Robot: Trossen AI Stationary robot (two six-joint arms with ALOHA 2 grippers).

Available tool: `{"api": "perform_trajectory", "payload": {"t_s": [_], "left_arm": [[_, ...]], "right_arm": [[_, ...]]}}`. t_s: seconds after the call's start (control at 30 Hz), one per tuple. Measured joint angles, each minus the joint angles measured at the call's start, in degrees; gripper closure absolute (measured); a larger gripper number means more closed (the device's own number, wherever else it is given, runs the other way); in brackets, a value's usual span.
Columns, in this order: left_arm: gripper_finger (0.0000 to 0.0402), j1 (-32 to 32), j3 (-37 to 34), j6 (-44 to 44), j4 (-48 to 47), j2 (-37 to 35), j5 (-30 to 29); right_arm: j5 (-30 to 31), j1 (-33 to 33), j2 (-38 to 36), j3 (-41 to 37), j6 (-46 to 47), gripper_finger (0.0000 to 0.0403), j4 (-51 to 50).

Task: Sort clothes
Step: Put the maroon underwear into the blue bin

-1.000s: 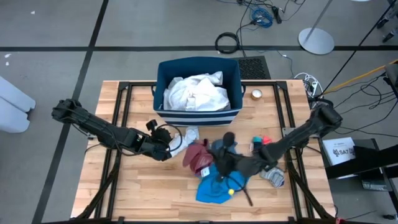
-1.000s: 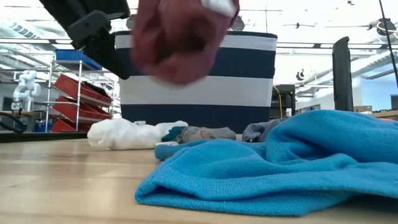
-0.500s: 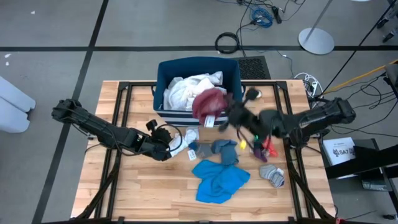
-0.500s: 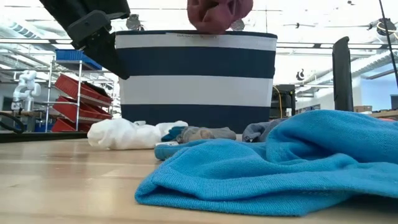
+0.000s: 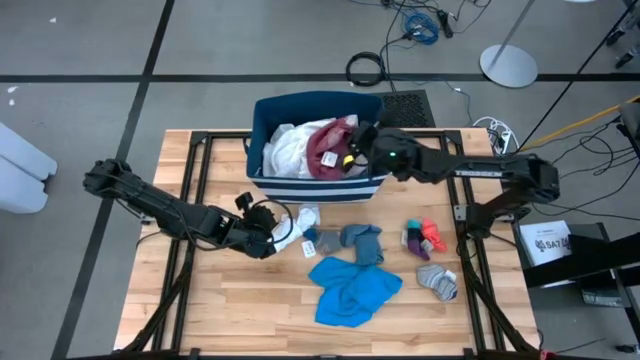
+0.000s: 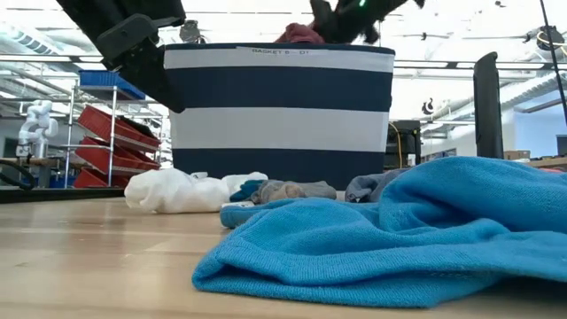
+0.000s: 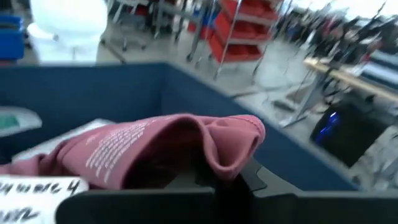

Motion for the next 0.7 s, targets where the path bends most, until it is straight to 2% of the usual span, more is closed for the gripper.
{"api": "perform_trajectory", "payload": {"t_s": [0.2,0.47,0.7], "left_arm": [[0.0272,0.01,0.0,0.0,0.04,0.0,0.0],[0.0272,0.01,0.01,0.0,-0.01,0.0,-0.01],[0.0272,0.01,0.0,0.04,-0.19,0.0,-0.02]], "right_arm": [[-0.53,-2.15,5.31,0.0,2.45,0.0402,-2.51],[1.34,-8.11,5.49,0.11,16.12,0.0402,-10.44],[5.46,-8.52,5.45,0.35,16.22,0.0403,-10.82]]}}
